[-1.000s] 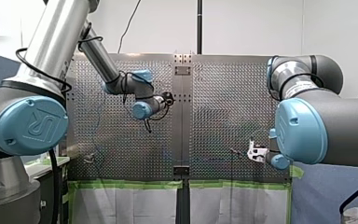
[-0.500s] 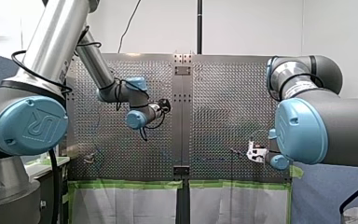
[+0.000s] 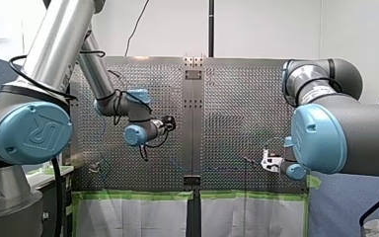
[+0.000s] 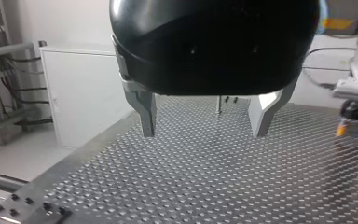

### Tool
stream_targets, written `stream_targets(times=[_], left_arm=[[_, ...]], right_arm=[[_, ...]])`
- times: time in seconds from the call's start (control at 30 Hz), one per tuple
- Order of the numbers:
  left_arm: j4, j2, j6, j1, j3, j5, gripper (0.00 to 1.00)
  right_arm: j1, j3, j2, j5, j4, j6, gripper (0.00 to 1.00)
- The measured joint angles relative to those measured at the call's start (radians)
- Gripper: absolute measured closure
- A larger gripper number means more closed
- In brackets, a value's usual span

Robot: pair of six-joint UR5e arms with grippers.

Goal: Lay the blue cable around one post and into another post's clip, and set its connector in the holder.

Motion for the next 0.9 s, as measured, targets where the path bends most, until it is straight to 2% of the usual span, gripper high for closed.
stream_targets(times=[0.17,0.33,0.53,0.9], left_arm=[[-0.006,0.000,-0.002,0.000,-0.039,0.002,0.00],[-0.037,0.000,-0.011,-0.001,-0.089,0.000,0.00],[-0.050,-0.001,-0.028,0.001,-0.150,-0.031,0.00],[-0.038,-0.002,-0.022,0.004,-0.230,-0.082,0.00]], right_arm=[[0.001,0.000,0.000,0.000,-0.004,0.000,1.00],[0.004,0.000,0.000,-0.001,-0.007,0.000,1.00],[0.005,0.000,0.001,-0.001,-0.011,0.000,1.00],[0.005,0.000,0.001,-0.002,-0.015,0.004,1.00]])
